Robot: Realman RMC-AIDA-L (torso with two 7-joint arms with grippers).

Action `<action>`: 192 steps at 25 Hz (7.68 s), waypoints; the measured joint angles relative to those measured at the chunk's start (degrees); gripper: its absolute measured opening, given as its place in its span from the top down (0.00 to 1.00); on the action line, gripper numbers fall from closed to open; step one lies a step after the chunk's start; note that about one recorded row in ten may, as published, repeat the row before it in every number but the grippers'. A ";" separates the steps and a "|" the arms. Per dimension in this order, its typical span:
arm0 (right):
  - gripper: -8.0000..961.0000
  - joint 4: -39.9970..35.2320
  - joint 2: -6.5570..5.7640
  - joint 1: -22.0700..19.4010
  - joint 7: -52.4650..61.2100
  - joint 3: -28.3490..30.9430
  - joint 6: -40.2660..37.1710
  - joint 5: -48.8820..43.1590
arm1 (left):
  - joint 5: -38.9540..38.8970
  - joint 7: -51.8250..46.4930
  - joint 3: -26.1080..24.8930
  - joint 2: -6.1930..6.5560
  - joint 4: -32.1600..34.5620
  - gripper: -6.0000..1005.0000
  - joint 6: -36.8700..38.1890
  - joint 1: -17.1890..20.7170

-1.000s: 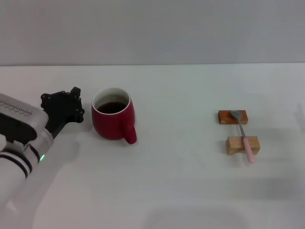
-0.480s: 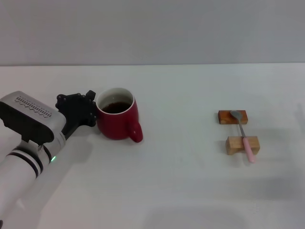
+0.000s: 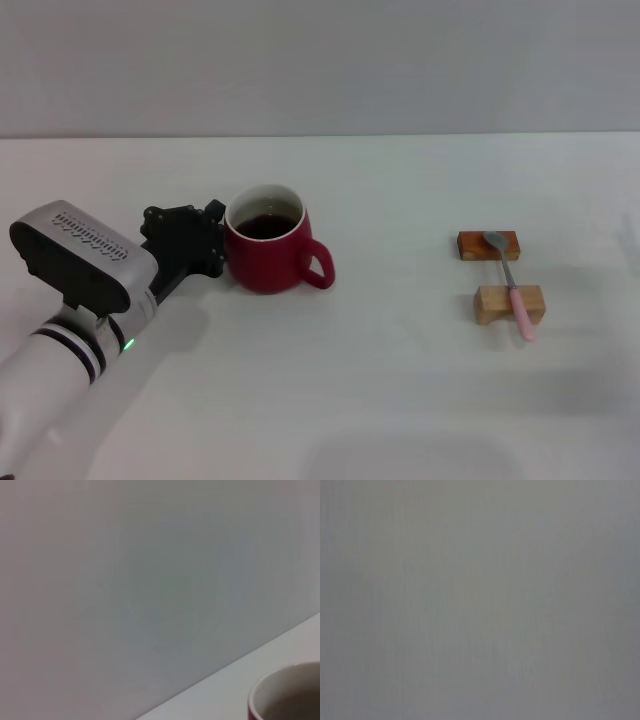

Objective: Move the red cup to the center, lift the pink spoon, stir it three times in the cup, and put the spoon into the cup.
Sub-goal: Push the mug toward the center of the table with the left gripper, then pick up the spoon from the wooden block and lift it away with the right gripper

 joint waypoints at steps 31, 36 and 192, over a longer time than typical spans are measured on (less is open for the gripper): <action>0.15 -0.30 -0.06 -0.15 0.00 0.00 0.01 0.03 | -0.32 -1.66 5.61 -0.09 -4.26 0.96 -0.51 3.33; 0.15 -0.30 -0.06 -0.10 0.00 0.00 0.01 0.02 | -0.41 -1.72 5.04 -0.17 -4.21 0.96 -0.52 3.47; 0.15 25.91 1.09 -9.31 -15.81 -37.98 5.92 28.60 | 2.80 -9.03 -31.88 2.27 3.43 0.90 6.07 2.95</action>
